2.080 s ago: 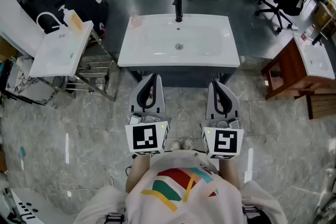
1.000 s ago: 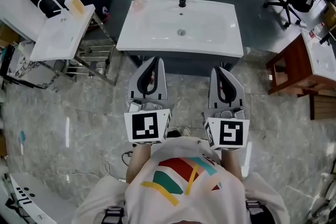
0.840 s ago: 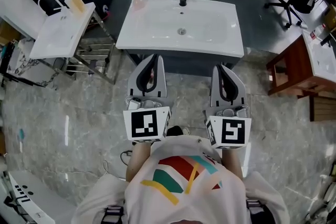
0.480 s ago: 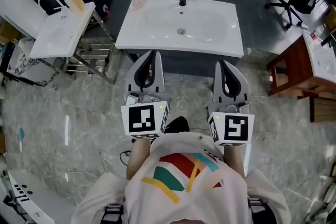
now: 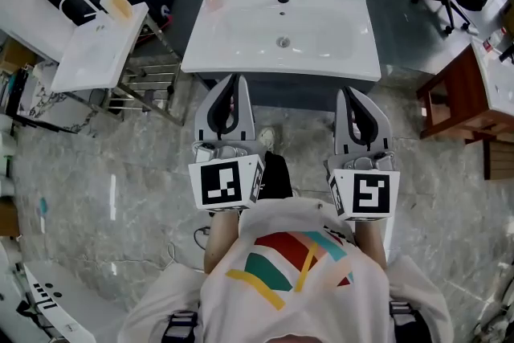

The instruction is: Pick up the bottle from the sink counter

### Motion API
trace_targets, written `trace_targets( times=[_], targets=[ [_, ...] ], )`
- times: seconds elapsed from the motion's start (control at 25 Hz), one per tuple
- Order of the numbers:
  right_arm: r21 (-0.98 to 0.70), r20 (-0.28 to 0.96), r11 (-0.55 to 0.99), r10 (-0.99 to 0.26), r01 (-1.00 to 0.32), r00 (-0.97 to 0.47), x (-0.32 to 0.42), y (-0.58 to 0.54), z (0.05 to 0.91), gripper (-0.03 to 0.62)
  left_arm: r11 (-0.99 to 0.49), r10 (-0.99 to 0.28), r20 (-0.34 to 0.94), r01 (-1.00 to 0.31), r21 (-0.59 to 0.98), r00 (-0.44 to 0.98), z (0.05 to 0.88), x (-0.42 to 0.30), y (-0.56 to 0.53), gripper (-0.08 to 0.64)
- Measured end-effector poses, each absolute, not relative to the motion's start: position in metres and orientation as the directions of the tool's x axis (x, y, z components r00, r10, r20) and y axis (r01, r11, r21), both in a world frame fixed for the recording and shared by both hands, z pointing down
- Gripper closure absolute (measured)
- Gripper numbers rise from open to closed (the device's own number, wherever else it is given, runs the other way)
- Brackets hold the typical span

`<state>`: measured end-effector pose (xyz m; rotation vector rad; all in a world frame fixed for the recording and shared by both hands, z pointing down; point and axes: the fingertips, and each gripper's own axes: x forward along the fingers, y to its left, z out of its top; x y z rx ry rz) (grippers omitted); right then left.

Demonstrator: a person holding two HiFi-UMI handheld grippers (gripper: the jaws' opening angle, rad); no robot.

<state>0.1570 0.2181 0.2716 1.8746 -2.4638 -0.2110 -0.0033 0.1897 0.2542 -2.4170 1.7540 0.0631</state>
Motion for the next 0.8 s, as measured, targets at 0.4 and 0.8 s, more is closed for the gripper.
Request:
trace_targets(
  times=[0.4,0.8],
  targets=[
    [0.157,-0.068,0.234,-0.967,-0.959,-0.247,0.158,0.196,0.273,0.580,-0.322,-0.931,-0.149,-0.943,-0.089,0.332,0.253,-0.006,0.157,0.541],
    [0.164,-0.010,0.242,-0.969,-0.956,-0.247,0.151,0.164,0.292,0.580,-0.340,-0.934,-0.086,-0.937,-0.084,0.346,0.277,-0.004,0.111,0.541]
  ],
)
